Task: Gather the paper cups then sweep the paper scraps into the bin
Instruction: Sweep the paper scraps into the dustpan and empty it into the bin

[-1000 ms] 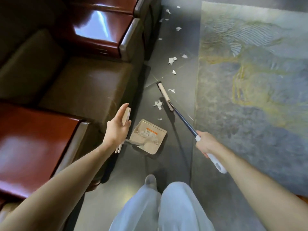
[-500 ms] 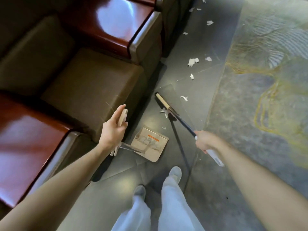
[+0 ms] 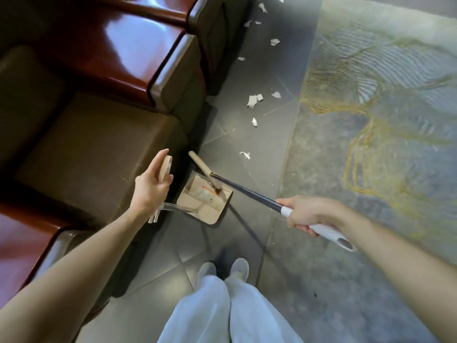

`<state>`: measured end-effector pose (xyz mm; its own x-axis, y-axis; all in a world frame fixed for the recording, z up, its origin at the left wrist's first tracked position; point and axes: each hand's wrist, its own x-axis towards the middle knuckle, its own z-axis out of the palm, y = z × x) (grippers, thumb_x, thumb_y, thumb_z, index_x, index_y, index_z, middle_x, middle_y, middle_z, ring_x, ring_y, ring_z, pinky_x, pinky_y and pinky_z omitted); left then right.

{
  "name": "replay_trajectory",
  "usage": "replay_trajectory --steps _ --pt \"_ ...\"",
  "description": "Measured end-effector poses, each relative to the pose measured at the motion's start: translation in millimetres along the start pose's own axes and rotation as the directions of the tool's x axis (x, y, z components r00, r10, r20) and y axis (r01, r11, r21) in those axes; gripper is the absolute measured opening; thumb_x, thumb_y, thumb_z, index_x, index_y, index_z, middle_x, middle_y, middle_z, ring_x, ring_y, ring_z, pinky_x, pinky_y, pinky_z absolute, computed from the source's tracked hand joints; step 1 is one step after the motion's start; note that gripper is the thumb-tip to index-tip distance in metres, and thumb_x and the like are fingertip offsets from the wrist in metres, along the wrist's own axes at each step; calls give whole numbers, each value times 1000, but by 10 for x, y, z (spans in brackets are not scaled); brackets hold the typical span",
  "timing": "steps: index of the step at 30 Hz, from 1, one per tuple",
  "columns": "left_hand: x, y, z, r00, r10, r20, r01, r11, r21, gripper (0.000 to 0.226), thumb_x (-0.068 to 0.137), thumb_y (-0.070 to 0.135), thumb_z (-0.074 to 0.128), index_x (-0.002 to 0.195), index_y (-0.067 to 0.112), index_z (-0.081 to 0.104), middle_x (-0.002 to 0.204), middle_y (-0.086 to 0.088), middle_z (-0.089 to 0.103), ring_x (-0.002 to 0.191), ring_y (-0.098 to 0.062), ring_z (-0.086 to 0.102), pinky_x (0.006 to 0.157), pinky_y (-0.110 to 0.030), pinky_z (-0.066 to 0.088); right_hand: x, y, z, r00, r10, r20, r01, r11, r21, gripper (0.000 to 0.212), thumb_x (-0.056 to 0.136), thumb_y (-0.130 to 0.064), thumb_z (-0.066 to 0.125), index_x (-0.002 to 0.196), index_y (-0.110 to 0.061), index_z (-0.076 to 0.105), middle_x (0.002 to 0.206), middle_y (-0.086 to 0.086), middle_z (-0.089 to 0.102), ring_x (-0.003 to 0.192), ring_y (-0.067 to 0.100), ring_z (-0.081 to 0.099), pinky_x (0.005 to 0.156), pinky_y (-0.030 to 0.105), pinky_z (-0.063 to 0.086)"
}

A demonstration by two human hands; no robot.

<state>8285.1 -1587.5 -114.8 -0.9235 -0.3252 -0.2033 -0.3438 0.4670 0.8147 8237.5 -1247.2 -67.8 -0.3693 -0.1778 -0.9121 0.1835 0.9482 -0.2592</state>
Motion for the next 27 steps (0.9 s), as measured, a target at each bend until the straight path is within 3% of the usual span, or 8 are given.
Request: replay_trajectory --steps 5,7,12,16,19,21,24,27 --pt "487 239 193 996 89 21 -90 994 62 62 94 6 57 144 37 37 136 5 48 111 -12 48 64 0 39 231 -44 -426 985 44 -169 -30 996 84 63 87 -1 43 143 -28 38 53 8 52 41 18 45 43 23 42" --pt "740 312 240 994 103 37 -106 990 92 62 94 7 57 144 38 36 138 2 50 112 -9 45 73 -2 37 378 -128 -572 969 101 -224 -95 995 35 61 84 3 45 140 -20 41 59 7 54 47 21 48 52 28 46" --pt "1409 507 332 981 115 155 -136 982 132 63 95 10 57 145 41 34 131 0 55 102 -9 51 77 -7 40 788 -320 -957 943 197 -267 -228 969 -91 71 75 9 57 140 -15 41 103 15 67 73 29 55 60 29 46" --pt "1931 678 423 974 96 203 -121 986 113 63 95 11 56 144 44 33 129 2 54 101 -7 50 66 -2 34 967 -442 -1257 955 232 -184 -238 971 -11 48 82 2 52 129 -6 50 71 7 57 57 23 52 52 28 42" --pt "2239 801 438 975 90 201 -114 988 106 64 94 9 55 143 46 34 130 3 52 87 3 51 56 2 34 1022 -555 -1292 975 196 -101 -196 981 18 57 82 5 52 138 -6 44 63 7 51 52 21 49 53 28 43" --pt "2334 828 441 976 91 200 -109 991 83 64 94 9 55 143 45 34 131 4 50 86 3 50 53 4 35 1030 -618 -1238 985 170 -5 -170 985 34 70 85 8 50 148 -16 31 62 8 49 42 17 47 44 22 41" --pt "2387 851 490 978 81 195 -92 995 44 63 95 10 56 143 45 35 129 9 47 98 -1 50 54 5 36 1017 -620 -1289 988 139 71 -152 958 242 74 91 5 44 150 -34 24 57 5 45 32 10 36 36 17 33" --pt "2444 900 495 976 75 206 -80 997 18 63 94 10 56 141 46 36 123 11 47 82 13 56 54 5 37 962 -551 -1564 986 148 79 -166 927 337 76 89 4 47 148 -40 27 53 4 44 35 10 36 38 18 33"
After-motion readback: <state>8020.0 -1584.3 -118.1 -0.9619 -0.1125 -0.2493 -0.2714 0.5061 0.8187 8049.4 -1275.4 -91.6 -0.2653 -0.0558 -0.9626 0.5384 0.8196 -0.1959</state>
